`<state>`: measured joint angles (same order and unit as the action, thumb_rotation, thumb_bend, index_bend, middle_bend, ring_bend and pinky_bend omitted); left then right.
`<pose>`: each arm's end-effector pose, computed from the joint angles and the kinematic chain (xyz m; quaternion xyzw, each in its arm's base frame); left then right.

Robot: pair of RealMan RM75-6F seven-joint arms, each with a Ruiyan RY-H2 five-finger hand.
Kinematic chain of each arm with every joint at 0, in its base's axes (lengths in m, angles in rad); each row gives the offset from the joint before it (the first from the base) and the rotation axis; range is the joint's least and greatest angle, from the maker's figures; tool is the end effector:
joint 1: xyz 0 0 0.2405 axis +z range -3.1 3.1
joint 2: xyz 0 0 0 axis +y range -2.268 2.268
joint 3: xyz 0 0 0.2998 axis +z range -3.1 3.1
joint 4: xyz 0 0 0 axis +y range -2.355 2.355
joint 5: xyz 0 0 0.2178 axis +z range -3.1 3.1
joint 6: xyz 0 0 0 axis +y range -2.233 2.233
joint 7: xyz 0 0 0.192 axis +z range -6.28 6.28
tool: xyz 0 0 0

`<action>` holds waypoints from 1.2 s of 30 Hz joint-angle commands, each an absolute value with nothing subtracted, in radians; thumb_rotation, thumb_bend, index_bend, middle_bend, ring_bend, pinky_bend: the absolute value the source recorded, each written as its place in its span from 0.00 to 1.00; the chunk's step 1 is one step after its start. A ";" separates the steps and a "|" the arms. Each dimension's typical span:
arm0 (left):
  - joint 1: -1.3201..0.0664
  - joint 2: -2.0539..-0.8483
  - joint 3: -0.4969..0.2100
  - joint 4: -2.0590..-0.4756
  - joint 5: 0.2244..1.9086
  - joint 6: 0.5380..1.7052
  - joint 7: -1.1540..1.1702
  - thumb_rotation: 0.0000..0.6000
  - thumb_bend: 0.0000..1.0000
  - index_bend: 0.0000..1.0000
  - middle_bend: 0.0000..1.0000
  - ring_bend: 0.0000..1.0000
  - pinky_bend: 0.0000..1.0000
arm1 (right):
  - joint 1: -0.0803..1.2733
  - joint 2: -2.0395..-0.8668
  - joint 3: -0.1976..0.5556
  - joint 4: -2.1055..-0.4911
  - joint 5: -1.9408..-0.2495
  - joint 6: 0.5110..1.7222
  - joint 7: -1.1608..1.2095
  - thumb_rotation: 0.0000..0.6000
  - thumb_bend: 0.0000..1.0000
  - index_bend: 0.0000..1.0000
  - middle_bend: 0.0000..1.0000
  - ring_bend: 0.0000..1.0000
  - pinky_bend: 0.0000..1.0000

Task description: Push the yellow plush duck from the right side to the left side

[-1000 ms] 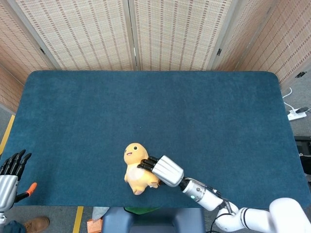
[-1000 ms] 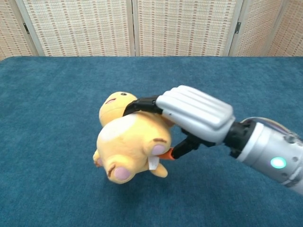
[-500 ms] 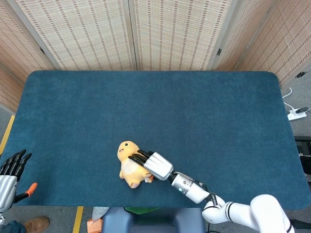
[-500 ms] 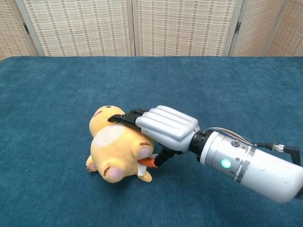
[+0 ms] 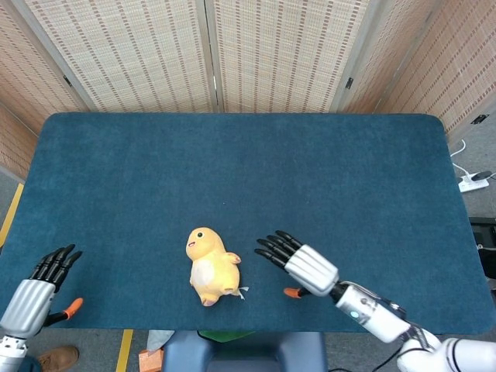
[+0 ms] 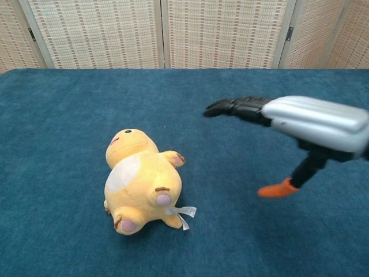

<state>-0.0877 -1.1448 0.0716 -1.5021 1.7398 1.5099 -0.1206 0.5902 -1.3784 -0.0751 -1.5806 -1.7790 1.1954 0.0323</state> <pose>-0.3425 0.2027 0.1353 -0.6739 -0.3801 -0.4048 0.4874 -0.1748 -0.3008 -0.0044 0.8023 -0.2950 0.4543 0.2507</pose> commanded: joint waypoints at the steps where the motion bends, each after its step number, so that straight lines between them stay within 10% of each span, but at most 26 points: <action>1: -0.156 -1.143 0.095 -1.583 1.838 1.453 -0.087 1.00 0.27 0.00 0.00 0.00 0.21 | 0.381 -1.214 -0.179 -1.572 -1.836 1.514 0.090 1.00 0.02 0.00 0.00 0.00 0.00; 17: -0.446 -1.423 -0.075 -1.797 1.620 0.962 0.427 1.00 0.23 0.00 0.00 0.00 0.05 | 0.214 -1.100 -0.223 -1.344 -1.841 1.709 0.411 1.00 0.02 0.00 0.00 0.00 0.00; 30: -0.563 -1.558 -0.092 -1.733 1.439 0.838 0.545 1.00 0.23 0.01 0.00 0.00 0.06 | 0.203 -1.098 -0.188 -1.343 -1.834 1.674 0.423 1.00 0.03 0.00 0.00 0.00 0.00; 34: -0.583 -1.590 -0.085 -1.698 1.425 0.841 0.562 1.00 0.24 0.11 0.05 0.03 0.27 | 0.206 -1.099 -0.182 -1.350 -1.830 1.648 0.416 1.00 0.04 0.00 0.00 0.00 0.00; 36: -0.588 -1.608 -0.072 -1.676 1.431 0.846 0.547 1.00 0.28 0.25 0.23 0.19 0.51 | 0.207 -1.096 -0.174 -1.349 -1.820 1.633 0.399 1.00 0.05 0.00 0.00 0.00 0.00</action>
<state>-0.5815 -1.5955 -0.0809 -1.6888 1.4291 0.8465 0.5555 0.2060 -1.0973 -0.1797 -1.3488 -1.8281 1.6414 0.4089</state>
